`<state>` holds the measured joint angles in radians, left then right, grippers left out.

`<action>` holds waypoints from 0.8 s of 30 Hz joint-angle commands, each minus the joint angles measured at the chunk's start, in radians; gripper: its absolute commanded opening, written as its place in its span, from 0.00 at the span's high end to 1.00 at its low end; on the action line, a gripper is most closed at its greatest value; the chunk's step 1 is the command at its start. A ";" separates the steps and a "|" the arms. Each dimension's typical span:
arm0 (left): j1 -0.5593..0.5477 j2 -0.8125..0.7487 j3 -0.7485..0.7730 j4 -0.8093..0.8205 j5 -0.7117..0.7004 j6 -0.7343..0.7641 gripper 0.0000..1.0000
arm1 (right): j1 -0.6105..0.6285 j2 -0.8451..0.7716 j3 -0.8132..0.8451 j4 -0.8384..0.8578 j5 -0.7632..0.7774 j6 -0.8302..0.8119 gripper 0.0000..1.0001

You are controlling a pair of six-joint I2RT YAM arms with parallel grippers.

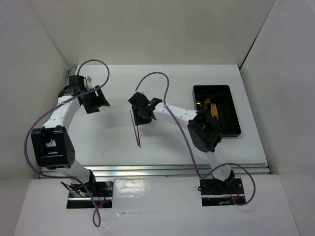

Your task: Sort the eating utensils into containers

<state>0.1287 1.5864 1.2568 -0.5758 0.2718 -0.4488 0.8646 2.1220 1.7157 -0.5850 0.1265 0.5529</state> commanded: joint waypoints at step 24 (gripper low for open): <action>0.006 -0.031 0.007 0.011 0.038 -0.001 0.22 | 0.014 0.104 0.074 0.034 -0.021 0.001 0.63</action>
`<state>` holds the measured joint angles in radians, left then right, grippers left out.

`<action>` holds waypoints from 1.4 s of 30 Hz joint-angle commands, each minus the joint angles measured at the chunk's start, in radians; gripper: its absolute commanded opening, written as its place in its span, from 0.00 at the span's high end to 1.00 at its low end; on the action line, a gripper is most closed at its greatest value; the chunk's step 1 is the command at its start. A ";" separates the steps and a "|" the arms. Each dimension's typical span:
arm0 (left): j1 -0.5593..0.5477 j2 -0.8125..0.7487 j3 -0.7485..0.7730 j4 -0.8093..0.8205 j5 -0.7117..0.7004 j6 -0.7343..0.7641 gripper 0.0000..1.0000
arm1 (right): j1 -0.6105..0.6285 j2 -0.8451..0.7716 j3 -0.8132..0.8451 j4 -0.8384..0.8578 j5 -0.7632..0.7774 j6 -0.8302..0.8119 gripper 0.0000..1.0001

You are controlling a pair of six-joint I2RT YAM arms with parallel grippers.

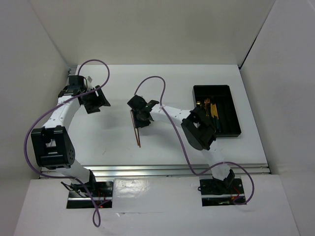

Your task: Sort the eating utensils into containers

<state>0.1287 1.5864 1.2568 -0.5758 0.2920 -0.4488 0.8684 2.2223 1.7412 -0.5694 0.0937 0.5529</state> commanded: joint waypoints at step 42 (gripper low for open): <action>0.006 -0.013 0.007 0.011 0.029 -0.001 0.23 | 0.020 0.102 0.020 -0.135 0.176 0.050 0.75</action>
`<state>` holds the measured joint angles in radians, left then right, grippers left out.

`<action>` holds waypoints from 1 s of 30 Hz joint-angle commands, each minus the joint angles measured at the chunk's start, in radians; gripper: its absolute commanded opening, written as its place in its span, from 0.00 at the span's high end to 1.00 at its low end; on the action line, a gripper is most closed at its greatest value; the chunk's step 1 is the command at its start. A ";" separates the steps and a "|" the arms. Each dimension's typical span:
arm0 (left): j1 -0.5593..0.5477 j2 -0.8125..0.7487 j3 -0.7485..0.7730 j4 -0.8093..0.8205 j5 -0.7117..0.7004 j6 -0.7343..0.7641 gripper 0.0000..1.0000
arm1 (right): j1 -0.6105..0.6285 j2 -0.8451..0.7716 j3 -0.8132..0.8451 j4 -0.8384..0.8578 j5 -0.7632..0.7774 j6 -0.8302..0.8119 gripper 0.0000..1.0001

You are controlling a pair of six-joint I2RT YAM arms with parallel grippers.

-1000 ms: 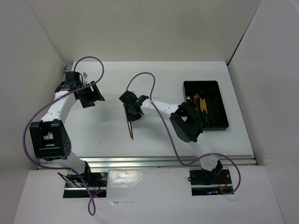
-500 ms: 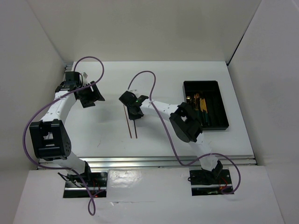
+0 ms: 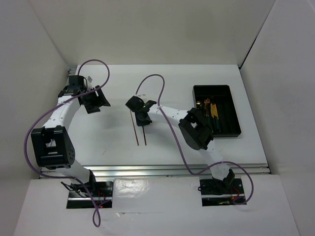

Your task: Sort the eating utensils into containers

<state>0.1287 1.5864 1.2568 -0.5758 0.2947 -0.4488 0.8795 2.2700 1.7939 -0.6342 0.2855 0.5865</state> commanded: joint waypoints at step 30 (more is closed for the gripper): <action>0.006 -0.013 0.026 -0.007 0.026 -0.001 0.23 | -0.243 -0.400 -0.237 -0.013 0.072 -0.324 0.97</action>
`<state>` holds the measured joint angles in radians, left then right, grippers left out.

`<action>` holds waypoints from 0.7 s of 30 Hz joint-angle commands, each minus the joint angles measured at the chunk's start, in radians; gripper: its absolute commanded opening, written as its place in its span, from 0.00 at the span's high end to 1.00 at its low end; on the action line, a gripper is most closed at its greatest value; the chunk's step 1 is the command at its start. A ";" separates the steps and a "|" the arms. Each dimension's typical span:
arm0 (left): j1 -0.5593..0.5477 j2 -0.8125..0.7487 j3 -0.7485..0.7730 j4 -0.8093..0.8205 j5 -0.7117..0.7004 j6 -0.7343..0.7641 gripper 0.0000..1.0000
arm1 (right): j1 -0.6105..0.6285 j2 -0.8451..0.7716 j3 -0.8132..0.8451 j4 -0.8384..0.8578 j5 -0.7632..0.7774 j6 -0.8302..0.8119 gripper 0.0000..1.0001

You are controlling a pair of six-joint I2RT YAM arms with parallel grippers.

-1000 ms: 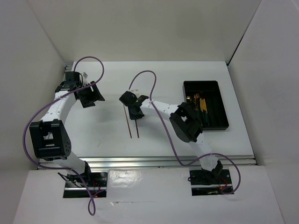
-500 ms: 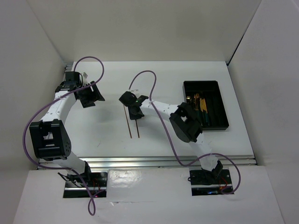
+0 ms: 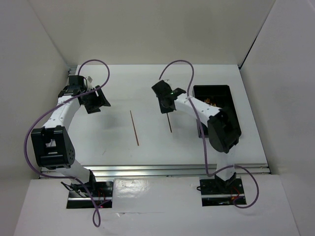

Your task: Sort the eating utensils into containers

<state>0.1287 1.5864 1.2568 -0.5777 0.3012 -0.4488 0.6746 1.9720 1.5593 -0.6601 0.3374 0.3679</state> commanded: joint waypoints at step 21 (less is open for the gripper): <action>0.006 0.083 0.064 -0.024 0.022 0.009 0.25 | -0.492 -0.424 -0.220 0.010 0.109 -0.334 0.99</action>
<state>0.1287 1.6562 1.2766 -0.6022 0.3054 -0.4480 0.2241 1.6375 1.3514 -0.6937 0.4282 0.1055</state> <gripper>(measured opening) 0.756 0.082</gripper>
